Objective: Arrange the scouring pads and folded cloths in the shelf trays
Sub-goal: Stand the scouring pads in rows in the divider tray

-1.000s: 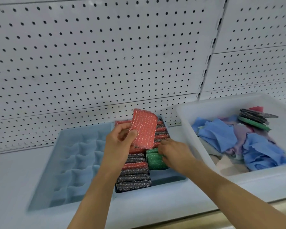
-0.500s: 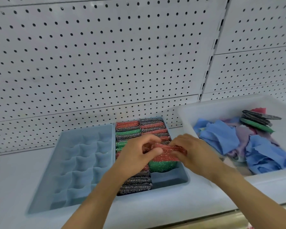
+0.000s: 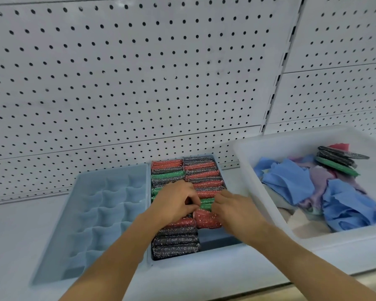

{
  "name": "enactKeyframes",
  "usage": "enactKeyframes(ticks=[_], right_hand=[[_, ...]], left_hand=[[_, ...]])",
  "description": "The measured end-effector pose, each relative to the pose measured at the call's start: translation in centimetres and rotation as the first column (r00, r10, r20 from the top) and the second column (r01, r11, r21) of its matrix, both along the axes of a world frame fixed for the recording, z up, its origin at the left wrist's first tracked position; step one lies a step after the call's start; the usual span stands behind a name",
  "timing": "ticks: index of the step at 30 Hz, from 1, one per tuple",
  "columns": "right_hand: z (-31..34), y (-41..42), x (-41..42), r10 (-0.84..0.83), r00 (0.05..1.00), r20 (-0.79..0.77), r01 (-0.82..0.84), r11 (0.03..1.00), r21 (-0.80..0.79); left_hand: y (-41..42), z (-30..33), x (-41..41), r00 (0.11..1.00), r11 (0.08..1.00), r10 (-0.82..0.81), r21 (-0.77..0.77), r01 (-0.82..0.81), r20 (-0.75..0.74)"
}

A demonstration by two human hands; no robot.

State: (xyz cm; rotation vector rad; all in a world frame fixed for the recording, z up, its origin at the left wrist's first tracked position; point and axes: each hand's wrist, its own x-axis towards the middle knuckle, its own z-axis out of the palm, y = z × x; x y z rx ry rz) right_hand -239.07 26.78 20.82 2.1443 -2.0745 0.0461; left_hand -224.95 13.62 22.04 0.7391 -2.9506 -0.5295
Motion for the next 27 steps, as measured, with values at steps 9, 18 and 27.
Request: enactKeyframes(ticks=[9, 18, 27], right_hand=[[-0.4, -0.6, 0.3, -0.072, 0.997, 0.007, 0.071, 0.995, 0.074], [2.2, 2.4, -3.4, -0.087, 0.833, 0.547, 0.132, 0.990, -0.044], [3.7, 7.6, -21.1, -0.534, 0.614, 0.582, 0.695, 0.714, -0.078]], left_hand=[[0.4, -0.2, 0.0, 1.000, 1.000, 0.002, -0.012, -0.002, -0.017], [1.5, 0.6, -2.1, 0.985, 0.994, 0.068, 0.094, -0.054, -0.156], [5.3, 1.7, -15.5, 0.930, 0.970, -0.027, 0.216, 0.113, -0.368]])
